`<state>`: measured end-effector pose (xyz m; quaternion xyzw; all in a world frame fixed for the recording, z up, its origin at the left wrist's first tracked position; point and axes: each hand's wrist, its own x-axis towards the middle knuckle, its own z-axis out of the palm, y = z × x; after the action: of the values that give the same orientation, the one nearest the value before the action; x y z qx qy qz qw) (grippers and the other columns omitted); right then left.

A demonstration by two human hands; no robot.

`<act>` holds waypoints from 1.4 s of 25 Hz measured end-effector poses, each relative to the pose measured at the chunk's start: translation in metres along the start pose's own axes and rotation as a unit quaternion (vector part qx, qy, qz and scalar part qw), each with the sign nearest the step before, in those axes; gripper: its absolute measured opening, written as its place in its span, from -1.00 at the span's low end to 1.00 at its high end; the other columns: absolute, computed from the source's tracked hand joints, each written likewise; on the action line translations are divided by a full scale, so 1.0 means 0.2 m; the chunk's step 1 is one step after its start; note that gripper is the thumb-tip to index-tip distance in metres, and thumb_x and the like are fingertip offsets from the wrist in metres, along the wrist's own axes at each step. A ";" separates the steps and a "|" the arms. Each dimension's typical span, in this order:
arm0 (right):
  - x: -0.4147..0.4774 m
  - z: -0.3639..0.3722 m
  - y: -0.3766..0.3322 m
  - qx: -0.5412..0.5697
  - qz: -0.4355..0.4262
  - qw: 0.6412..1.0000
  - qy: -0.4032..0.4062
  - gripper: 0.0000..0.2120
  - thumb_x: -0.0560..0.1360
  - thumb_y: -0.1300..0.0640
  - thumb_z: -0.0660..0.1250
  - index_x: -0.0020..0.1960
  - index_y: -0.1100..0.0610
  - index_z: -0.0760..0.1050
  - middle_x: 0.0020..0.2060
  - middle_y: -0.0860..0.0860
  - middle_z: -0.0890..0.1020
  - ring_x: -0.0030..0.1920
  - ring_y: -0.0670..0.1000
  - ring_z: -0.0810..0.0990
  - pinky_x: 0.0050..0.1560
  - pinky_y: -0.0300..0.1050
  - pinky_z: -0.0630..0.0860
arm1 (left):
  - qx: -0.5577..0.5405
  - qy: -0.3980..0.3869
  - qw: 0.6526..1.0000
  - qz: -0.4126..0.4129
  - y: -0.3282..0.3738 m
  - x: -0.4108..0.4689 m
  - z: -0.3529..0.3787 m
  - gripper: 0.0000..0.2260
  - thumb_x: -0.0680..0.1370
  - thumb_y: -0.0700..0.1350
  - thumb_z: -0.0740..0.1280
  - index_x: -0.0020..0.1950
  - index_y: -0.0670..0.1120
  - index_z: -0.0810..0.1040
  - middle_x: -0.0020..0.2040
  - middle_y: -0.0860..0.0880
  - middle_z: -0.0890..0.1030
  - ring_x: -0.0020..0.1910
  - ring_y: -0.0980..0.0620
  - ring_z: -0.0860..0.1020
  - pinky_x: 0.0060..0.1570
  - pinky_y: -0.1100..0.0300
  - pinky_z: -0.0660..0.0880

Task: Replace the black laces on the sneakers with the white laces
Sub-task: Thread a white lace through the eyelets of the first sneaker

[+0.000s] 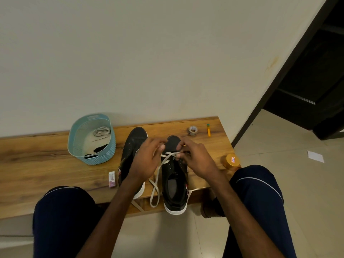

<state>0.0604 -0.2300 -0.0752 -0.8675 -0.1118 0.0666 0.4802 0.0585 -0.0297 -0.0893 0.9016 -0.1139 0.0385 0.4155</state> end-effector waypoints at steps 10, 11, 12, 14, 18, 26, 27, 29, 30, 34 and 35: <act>0.01 0.00 0.03 -0.007 -0.010 0.997 0.074 -0.95 0.52 0.21 0.42 -0.03 0.11 0.63 -0.21 -0.10 0.65 -0.19 -0.18 0.60 -0.15 -0.34 0.52 | -0.065 0.009 0.994 -0.084 0.04 0.00 0.04 -0.79 0.63 -0.07 0.28 -0.14 -0.06 0.63 -0.25 0.12 0.58 -0.20 0.30 0.52 -0.23 0.48 0.35; 0.01 -0.01 0.03 -0.001 -0.005 0.998 0.068 -0.88 0.55 0.27 0.37 0.01 0.10 0.65 -0.18 -0.10 0.66 -0.17 -0.18 0.61 -0.13 -0.36 0.52 | -0.039 0.013 0.995 -0.090 0.03 -0.01 0.05 -0.79 0.64 -0.06 0.28 -0.13 -0.07 0.63 -0.24 0.12 0.57 -0.20 0.29 0.52 -0.23 0.45 0.34; 0.01 -0.02 0.04 0.005 -0.002 0.998 0.061 -0.82 0.56 0.32 0.34 0.04 0.10 0.66 -0.16 -0.09 0.67 -0.17 -0.17 0.62 -0.11 -0.35 0.54 | -0.012 0.009 0.996 -0.087 0.02 -0.01 0.05 -0.80 0.64 -0.04 0.27 -0.09 -0.07 0.63 -0.20 0.11 0.57 -0.19 0.26 0.52 -0.20 0.37 0.35; 0.00 -0.01 0.03 0.027 -0.003 0.998 0.057 -0.82 0.55 0.35 0.34 0.05 0.13 0.63 -0.17 -0.05 0.68 -0.20 -0.12 0.66 -0.12 -0.26 0.61 | -0.022 -0.022 0.998 -0.062 0.02 -0.01 0.07 -0.82 0.64 -0.02 0.25 0.10 -0.04 0.62 -0.02 0.10 0.62 -0.05 0.22 0.54 -0.09 0.27 0.44; 0.00 0.04 0.02 -0.011 -0.018 0.997 0.068 -0.88 0.52 0.22 0.43 -0.03 0.10 0.50 -0.24 -0.08 0.66 -0.24 -0.15 0.66 -0.18 -0.08 0.64 | -0.192 -0.079 0.976 -0.070 0.05 -0.03 0.15 -0.78 0.68 -0.08 0.19 0.19 -0.09 0.60 -0.01 0.02 0.67 -0.08 0.06 0.65 -0.04 0.15 0.59; 0.01 0.07 0.04 -0.084 -0.037 0.992 0.083 -0.85 0.50 0.13 0.45 0.02 0.05 0.51 -0.16 -0.08 0.64 -0.14 -0.11 0.61 -0.15 -0.07 0.60 | -0.240 -0.035 0.953 -0.182 0.03 -0.02 0.17 -0.83 0.64 -0.14 0.27 0.02 -0.10 0.66 -0.16 0.01 0.67 -0.21 0.22 0.59 -0.18 0.32 0.48; 0.02 0.06 0.05 -0.080 -0.009 0.992 0.096 -0.86 0.51 0.11 0.44 0.03 0.06 0.52 -0.13 -0.08 0.63 -0.12 -0.10 0.61 -0.15 -0.13 0.58 | -0.220 -0.020 0.958 -0.185 0.01 -0.02 0.18 -0.85 0.63 -0.14 0.30 0.03 -0.09 0.67 -0.12 0.01 0.68 -0.12 0.20 0.62 -0.06 0.27 0.52; 0.03 0.04 0.08 -0.092 0.065 0.989 0.092 -0.83 0.53 0.01 0.41 0.05 0.07 0.55 -0.08 -0.05 0.63 -0.07 -0.07 0.60 -0.14 -0.19 0.51 | -0.194 0.012 0.960 -0.200 -0.02 -0.01 0.19 -0.88 0.60 -0.16 0.34 0.05 -0.10 0.67 -0.07 0.00 0.69 -0.03 0.12 0.64 0.08 0.16 0.56; 0.02 0.04 0.11 -0.104 0.099 0.988 0.058 -0.77 0.53 -0.05 0.40 0.07 0.09 0.57 -0.06 -0.03 0.63 -0.05 -0.05 0.60 -0.13 -0.18 0.49 | -0.184 0.029 0.960 -0.209 -0.03 -0.01 0.19 -0.88 0.59 -0.18 0.35 0.06 -0.12 0.67 -0.06 0.00 0.69 -0.03 0.11 0.64 0.09 0.15 0.56; 0.00 0.12 0.13 -0.167 0.138 0.974 -0.062 -0.59 0.48 -0.12 0.44 0.20 0.13 0.57 0.05 0.03 0.61 0.04 0.03 0.58 0.04 -0.04 0.56 | -0.088 0.065 0.973 -0.204 -0.02 0.00 0.23 -0.89 0.59 -0.14 0.36 0.05 -0.12 0.66 -0.05 0.01 0.67 -0.05 0.12 0.59 -0.08 0.30 0.49; 0.01 0.13 0.14 -0.177 0.136 0.973 -0.060 -0.61 0.49 -0.07 0.43 0.20 0.14 0.57 0.07 0.05 0.61 0.04 0.05 0.59 0.06 -0.02 0.57 | -0.054 0.059 0.978 -0.193 -0.02 -0.01 0.25 -0.89 0.59 -0.13 0.36 0.04 -0.11 0.65 -0.04 0.01 0.67 -0.06 0.13 0.58 -0.12 0.33 0.45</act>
<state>0.0596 -0.2227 -0.1122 -0.9401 -0.0315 0.1619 0.2983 0.0568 -0.0655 -0.1248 0.8792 0.0851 0.0043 0.4688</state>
